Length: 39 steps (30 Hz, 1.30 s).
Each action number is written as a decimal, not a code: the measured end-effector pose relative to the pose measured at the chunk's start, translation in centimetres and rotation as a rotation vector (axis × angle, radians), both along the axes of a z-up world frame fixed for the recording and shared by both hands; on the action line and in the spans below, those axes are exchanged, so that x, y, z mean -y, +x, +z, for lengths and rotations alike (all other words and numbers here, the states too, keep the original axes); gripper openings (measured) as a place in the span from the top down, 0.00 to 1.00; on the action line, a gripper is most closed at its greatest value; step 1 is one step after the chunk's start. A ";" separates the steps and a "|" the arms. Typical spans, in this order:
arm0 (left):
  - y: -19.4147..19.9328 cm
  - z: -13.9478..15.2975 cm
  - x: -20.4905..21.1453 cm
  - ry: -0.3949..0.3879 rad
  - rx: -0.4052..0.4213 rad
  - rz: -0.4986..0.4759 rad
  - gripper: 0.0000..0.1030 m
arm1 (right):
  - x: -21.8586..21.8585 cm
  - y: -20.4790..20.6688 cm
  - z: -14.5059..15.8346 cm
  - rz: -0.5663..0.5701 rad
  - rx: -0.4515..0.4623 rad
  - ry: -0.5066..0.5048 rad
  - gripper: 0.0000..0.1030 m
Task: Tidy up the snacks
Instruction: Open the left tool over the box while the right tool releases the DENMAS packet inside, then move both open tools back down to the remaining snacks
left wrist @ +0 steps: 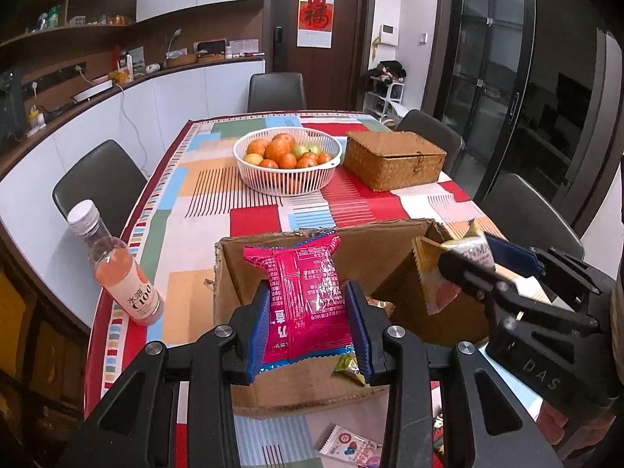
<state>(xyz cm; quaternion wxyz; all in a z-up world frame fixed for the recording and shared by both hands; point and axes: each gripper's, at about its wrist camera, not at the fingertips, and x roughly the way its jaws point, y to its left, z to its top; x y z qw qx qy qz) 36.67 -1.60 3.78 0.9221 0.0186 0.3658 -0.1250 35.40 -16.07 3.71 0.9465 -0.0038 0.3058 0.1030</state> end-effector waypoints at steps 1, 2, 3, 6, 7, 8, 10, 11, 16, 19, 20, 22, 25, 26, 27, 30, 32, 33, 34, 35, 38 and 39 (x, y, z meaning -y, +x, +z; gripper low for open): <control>0.0 0.0 0.0 0.002 0.005 0.002 0.62 | 0.0 0.3 -0.3 0.002 -0.014 -0.001 0.57; -0.1 0.0 0.0 0.006 0.016 0.010 0.55 | -0.1 0.4 -0.5 0.004 -0.028 -0.002 0.55; -0.4 0.1 0.0 0.013 0.029 0.014 0.52 | -0.1 0.5 -0.7 0.002 -0.043 -0.003 0.54; -1.3 0.5 -0.2 0.035 0.057 0.024 0.44 | 0.2 0.1 -0.9 -0.011 -0.046 -0.017 0.49; -1.7 0.7 -0.2 0.035 0.061 0.023 0.44 | 0.2 -0.2 -0.8 -0.012 -0.038 -0.025 0.47; -2.2 0.8 -0.3 0.036 0.065 0.023 0.44 | 0.2 -0.6 -0.7 -0.013 -0.027 -0.031 0.46; -3.2 1.2 -0.4 0.041 0.076 0.025 0.44 | 0.2 -1.7 -0.2 -0.008 -0.005 -0.036 0.46; -3.7 1.4 -0.5 0.041 0.084 0.022 0.44 | 0.2 -2.2 0.0 -0.004 0.005 -0.034 0.46; -6.8 2.3 -0.7 0.033 0.119 0.015 0.44 | 0.5 -4.8 1.2 0.004 0.054 -0.019 0.46; -8.9 2.8 -0.7 0.030 0.144 0.009 0.44 | 0.7 -6.6 1.6 0.001 0.074 -0.013 0.46; -9.6 2.9 -0.7 0.033 0.150 0.009 0.44 | 0.8 -7.3 1.7 -0.001 0.082 -0.014 0.46; -11.0 3.1 -0.7 0.034 0.160 0.005 0.44 | 1.0 -8.4 1.9 -0.009 0.095 -0.012 0.46; -12.4 3.2 -0.6 0.053 0.169 0.002 0.44 | 1.4 -9.9 1.8 -0.014 0.096 -0.010 0.46; -13.0 3.2 -0.5 0.062 0.177 0.001 0.44 | 1.5 -10.4 1.7 -0.019 0.093 -0.008 0.46; -13.5 3.2 -0.5 0.065 0.181 -0.001 0.44 | 1.6 -10.6 1.7 -0.021 0.091 -0.008 0.46; -14.7 2.7 -0.7 0.050 0.177 -0.012 0.44 | 1.7 -11.9 1.2 -0.029 0.078 -0.014 0.46; -15.6 2.1 -1.0 0.044 0.162 -0.009 0.44 | 1.7 -12.4 0.8 -0.028 0.062 -0.025 0.45; -15.8 1.9 -1.0 0.043 0.156 -0.006 0.44 | 1.7 -12.6 0.5 -0.028 0.055 -0.030 0.44; -16.1 1.6 -1.2 0.038 0.148 -0.001 0.44 | 1.6 -12.8 0.1 -0.027 0.045 -0.038 0.42; -16.4 1.2 -1.3 0.032 0.138 0.005 0.44 | 1.5 -12.9 -0.3 -0.026 0.032 -0.043 0.42; -17.1 0.2 -1.6 0.037 0.113 0.016 0.44 | 1.5 -13.4 -1.5 -0.023 0.000 -0.058 0.42; -17.4 -0.2 -1.7 0.043 0.106 0.023 0.44 | 1.5 -13.5 -1.8 -0.023 -0.010 -0.063 0.42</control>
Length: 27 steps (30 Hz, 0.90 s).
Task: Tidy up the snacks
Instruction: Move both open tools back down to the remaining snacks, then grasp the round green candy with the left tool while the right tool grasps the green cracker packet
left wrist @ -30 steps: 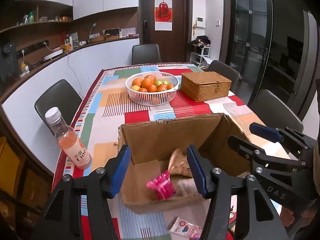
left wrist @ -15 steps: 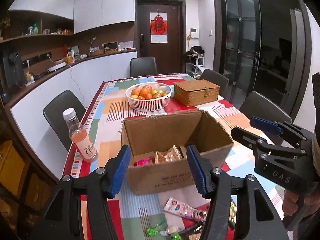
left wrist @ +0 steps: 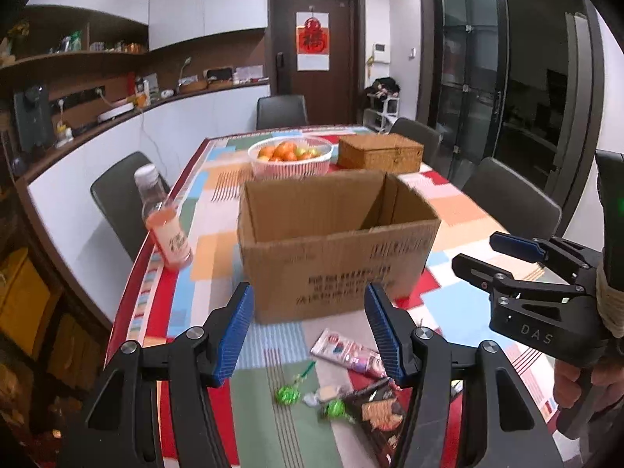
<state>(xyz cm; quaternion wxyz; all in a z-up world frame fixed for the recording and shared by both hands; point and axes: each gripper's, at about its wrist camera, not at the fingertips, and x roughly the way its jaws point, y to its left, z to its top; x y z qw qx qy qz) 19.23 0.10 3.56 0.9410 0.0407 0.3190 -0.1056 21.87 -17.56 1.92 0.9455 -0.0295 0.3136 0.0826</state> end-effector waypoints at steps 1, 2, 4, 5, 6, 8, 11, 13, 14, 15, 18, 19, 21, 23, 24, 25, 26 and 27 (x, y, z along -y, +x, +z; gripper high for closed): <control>-0.3 -0.4 -0.1 0.005 -0.009 0.001 0.44 | 0.0 -0.2 -0.4 0.000 -0.011 -0.004 0.42; -0.5 -0.8 -0.1 0.006 -0.021 -0.001 0.44 | -0.1 -0.5 -1.0 0.003 -0.025 -0.013 0.42; -0.8 -1.6 0.0 0.009 -0.044 -0.007 0.44 | -0.1 -0.7 -1.7 0.005 -0.046 -0.023 0.42; -1.0 -2.0 0.0 0.015 -0.053 -0.007 0.44 | -0.1 -0.9 -1.9 0.006 -0.053 -0.025 0.42; -1.0 -2.2 0.1 0.021 -0.059 -0.006 0.44 | 0.0 -1.0 -2.3 0.006 -0.065 -0.023 0.42; -1.2 -2.8 0.2 0.027 -0.074 -0.008 0.44 | 0.1 -1.1 -3.0 0.003 -0.091 -0.019 0.42; -1.5 -4.1 0.2 0.034 -0.113 -0.014 0.44 | 0.3 -1.4 -4.0 -0.006 -0.126 -0.019 0.42; -1.6 -4.9 0.2 0.038 -0.138 -0.014 0.44 | 0.4 -1.7 -4.7 -0.009 -0.150 -0.022 0.42; -1.6 -5.3 0.2 0.037 -0.150 -0.014 0.44 | 0.4 -1.9 -5.0 -0.010 -0.161 -0.026 0.42; -1.6 -5.7 0.2 0.035 -0.164 -0.015 0.44 | 0.4 -2.0 -5.4 -0.011 -0.174 -0.031 0.42; -1.8 -7.0 0.2 0.037 -0.207 -0.013 0.44 | 0.4 -2.1 -6.7 -0.013 -0.212 -0.042 0.42; -1.8 -7.4 0.3 0.035 -0.220 -0.014 0.44 | 0.4 -2.1 -7.0 -0.013 -0.221 -0.043 0.42; -1.8 -8.2 0.3 0.035 -0.248 -0.011 0.44 | 0.6 -2.1 -7.7 -0.019 -0.249 -0.041 0.42; -1.8 -9.1 0.3 0.033 -0.278 -0.011 0.44 | 0.6 -2.1 -8.5 -0.021 -0.273 -0.045 0.42; -1.7 -9.5 0.3 0.031 -0.293 -0.011 0.44 | 0.7 -2.1 -8.9 -0.024 -0.286 -0.048 0.42; -1.6 -9.9 0.3 0.028 -0.308 -0.010 0.44 | 0.7 -2.1 -9.1 -0.024 -0.292 -0.050 0.42; -1.5 -10.2 0.3 0.024 -0.319 -0.011 0.44 | 0.7 -2.2 -9.5 -0.025 -0.304 -0.053 0.42; -1.3 -10.7 0.4 0.020 -0.337 -0.012 0.44 | 0.8 -2.2 -9.8 -0.026 -0.313 -0.054 0.42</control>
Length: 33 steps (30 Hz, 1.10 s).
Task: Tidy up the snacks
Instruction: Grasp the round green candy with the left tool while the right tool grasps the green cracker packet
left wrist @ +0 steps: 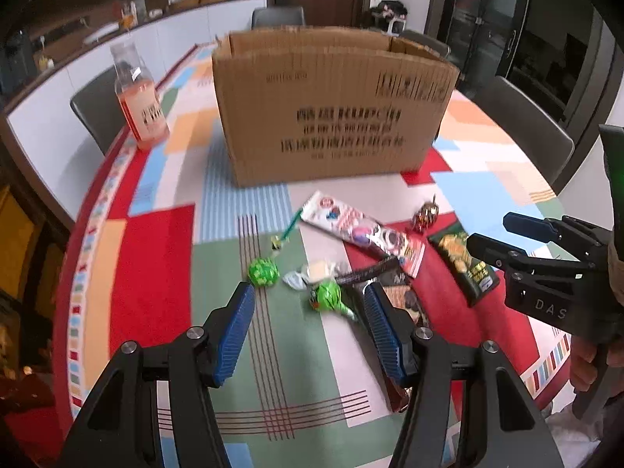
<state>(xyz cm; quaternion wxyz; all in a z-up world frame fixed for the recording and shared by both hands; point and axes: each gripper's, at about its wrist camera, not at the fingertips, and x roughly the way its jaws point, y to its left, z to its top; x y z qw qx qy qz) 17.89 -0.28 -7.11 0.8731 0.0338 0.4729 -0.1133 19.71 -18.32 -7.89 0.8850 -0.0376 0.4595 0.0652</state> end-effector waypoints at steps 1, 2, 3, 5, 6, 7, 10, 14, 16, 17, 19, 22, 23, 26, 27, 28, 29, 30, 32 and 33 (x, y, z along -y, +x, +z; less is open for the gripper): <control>0.1 -0.3 0.1 -0.002 -0.011 0.000 0.44 | 0.1 0.0 -0.4 -0.003 -0.015 0.000 0.42; 0.3 -0.7 0.1 -0.003 -0.019 0.000 0.44 | 0.2 0.1 -0.6 -0.005 -0.023 -0.001 0.42; 0.4 -1.1 0.2 0.000 -0.030 0.001 0.44 | 0.2 0.1 -0.9 -0.008 -0.032 -0.003 0.42; 0.6 -1.7 0.2 0.003 -0.043 0.003 0.44 | 0.4 0.2 -1.5 -0.018 -0.049 -0.012 0.42; 0.7 -2.0 0.2 0.005 -0.051 0.003 0.44 | 0.5 0.3 -1.8 -0.025 -0.059 -0.018 0.42; 0.8 -2.3 0.3 0.004 -0.059 0.002 0.44 | 0.5 0.4 -2.0 -0.028 -0.066 -0.021 0.42; 1.2 -2.9 0.3 0.003 -0.075 0.004 0.45 | 0.7 0.7 -2.6 -0.037 -0.088 -0.028 0.42; 1.7 -3.6 0.3 -0.002 -0.093 0.006 0.45 | 0.7 0.9 -3.2 -0.043 -0.100 -0.040 0.42; 2.0 -3.9 0.4 -0.006 -0.102 0.004 0.47 | 0.7 1.0 -3.5 -0.044 -0.109 -0.041 0.42; 2.1 -4.0 0.4 -0.006 -0.102 0.002 0.47 | 0.7 1.0 -3.5 -0.044 -0.112 -0.040 0.42; 2.4 -4.3 0.5 -0.001 -0.105 0.003 0.49 | 0.8 1.1 -3.7 -0.047 -0.116 -0.039 0.42; 2.8 -4.8 0.6 -0.009 -0.118 -0.003 0.53 | 0.8 1.2 -3.9 -0.052 -0.121 -0.044 0.42; 2.9 -4.8 0.7 -0.010 -0.119 -0.004 0.53 | 0.8 1.2 -3.9 -0.052 -0.124 -0.044 0.42; 3.2 -5.3 0.7 -0.010 -0.128 -0.004 0.56 | 0.8 1.4 -4.2 -0.054 -0.132 -0.040 0.42; 3.3 -5.4 0.7 -0.017 -0.132 -0.005 0.56 | 0.9 1.5 -4.3 -0.056 -0.135 -0.040 0.42; 3.4 -5.4 0.7 -0.021 -0.133 -0.006 0.57 | 0.9 1.5 -4.4 -0.057 -0.138 -0.040 0.42; 3.5 -5.5 0.7 -0.023 -0.135 -0.006 0.58 | 0.9 1.5 -4.5 -0.057 -0.141 -0.039 0.42; 3.5 -5.6 0.8 -0.025 -0.137 -0.005 0.58 | 0.9 1.6 -4.6 -0.057 -0.146 -0.033 0.42; 3.7 -5.8 0.7 -0.039 -0.146 -0.005 0.61 | 0.9 1.7 -4.8 -0.056 -0.150 -0.024 0.42; 3.8 -5.9 0.7 -0.052 -0.153 -0.005 0.62 | 0.9 1.7 -4.9 -0.055 -0.152 -0.022 0.42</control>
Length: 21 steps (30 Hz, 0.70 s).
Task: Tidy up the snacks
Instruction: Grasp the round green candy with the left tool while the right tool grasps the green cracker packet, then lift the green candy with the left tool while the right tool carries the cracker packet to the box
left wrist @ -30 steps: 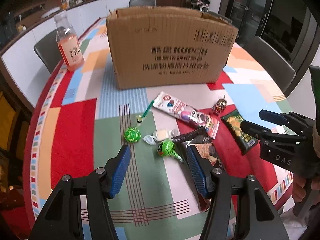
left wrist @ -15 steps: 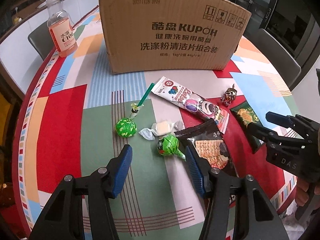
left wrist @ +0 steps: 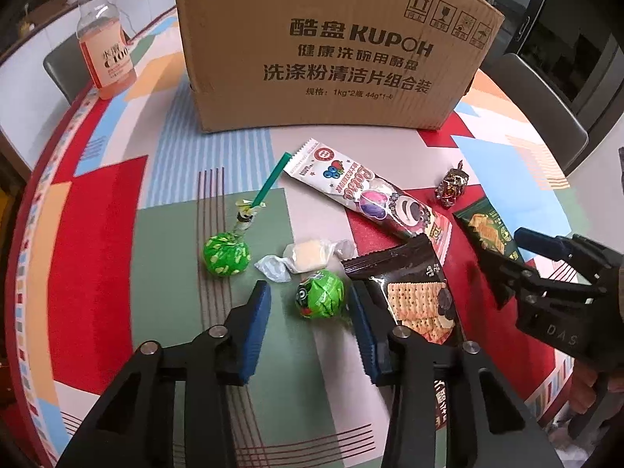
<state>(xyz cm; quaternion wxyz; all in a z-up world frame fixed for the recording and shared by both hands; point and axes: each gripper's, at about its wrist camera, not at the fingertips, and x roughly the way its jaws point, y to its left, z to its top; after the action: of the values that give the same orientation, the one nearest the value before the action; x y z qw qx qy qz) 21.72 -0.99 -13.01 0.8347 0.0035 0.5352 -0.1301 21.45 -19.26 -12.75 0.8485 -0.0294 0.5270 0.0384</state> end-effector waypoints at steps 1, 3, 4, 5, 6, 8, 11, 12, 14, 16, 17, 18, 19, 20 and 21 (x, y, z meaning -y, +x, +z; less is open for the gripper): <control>0.1 -0.1 0.0 -0.007 -0.006 0.001 0.63 | 0.0 0.0 -0.1 -0.002 -0.002 0.003 0.42; 0.2 -0.2 0.1 -0.008 -0.003 0.003 0.65 | 0.0 0.2 -0.4 -0.002 -0.009 0.008 0.42; 0.3 -0.2 0.1 -0.010 -0.004 0.003 0.66 | 0.0 0.2 -0.5 -0.001 -0.013 0.014 0.42; 0.4 -0.3 0.1 -0.011 -0.004 0.003 0.68 | 0.0 0.2 -0.5 -0.002 -0.013 0.016 0.42; 0.5 -0.3 0.2 -0.009 -0.002 0.006 0.69 | 0.0 0.2 -0.6 -0.003 -0.011 0.014 0.42; 0.6 -0.3 0.3 -0.016 -0.005 0.001 0.75 | -0.1 0.2 -0.5 0.001 -0.005 0.011 0.42; 0.4 -0.2 0.5 -0.015 -0.005 -0.006 0.75 | -0.1 0.1 -0.4 0.003 0.009 0.005 0.55; 0.4 -0.2 0.5 -0.015 -0.005 -0.007 0.75 | 0.0 0.1 -0.4 0.004 0.008 0.007 0.55; 0.2 0.0 0.6 -0.017 -0.003 -0.006 0.75 | 0.0 0.0 -0.4 0.001 0.009 0.010 0.55; -0.1 0.4 0.7 -0.011 0.009 -0.009 0.75 | 0.0 -0.1 -0.3 0.002 0.010 0.019 0.56; -0.3 0.6 0.7 -0.008 0.018 -0.009 0.75 | 0.1 -0.2 -0.2 0.003 0.011 0.025 0.56; -0.4 0.8 0.7 -0.007 0.023 -0.009 0.75 | 0.1 -0.3 -0.1 0.004 0.014 0.028 0.56; -0.6 1.0 0.6 -0.006 0.031 -0.009 0.75 | 0.1 -0.4 0.1 0.005 0.019 0.030 0.56; -0.7 1.2 0.6 -0.003 0.038 -0.009 0.75 | 0.0 -0.5 0.4 0.005 0.027 0.029 0.56; -0.9 1.5 0.6 -0.001 0.046 -0.009 0.75 | 0.0 -0.6 0.6 0.005 0.036 0.026 0.56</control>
<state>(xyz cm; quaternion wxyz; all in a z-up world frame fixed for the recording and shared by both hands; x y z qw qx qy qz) 20.82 -1.57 -11.55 0.8462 0.0086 0.5156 -0.1339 20.82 -19.25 -12.13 0.8582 -0.0202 0.5108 0.0469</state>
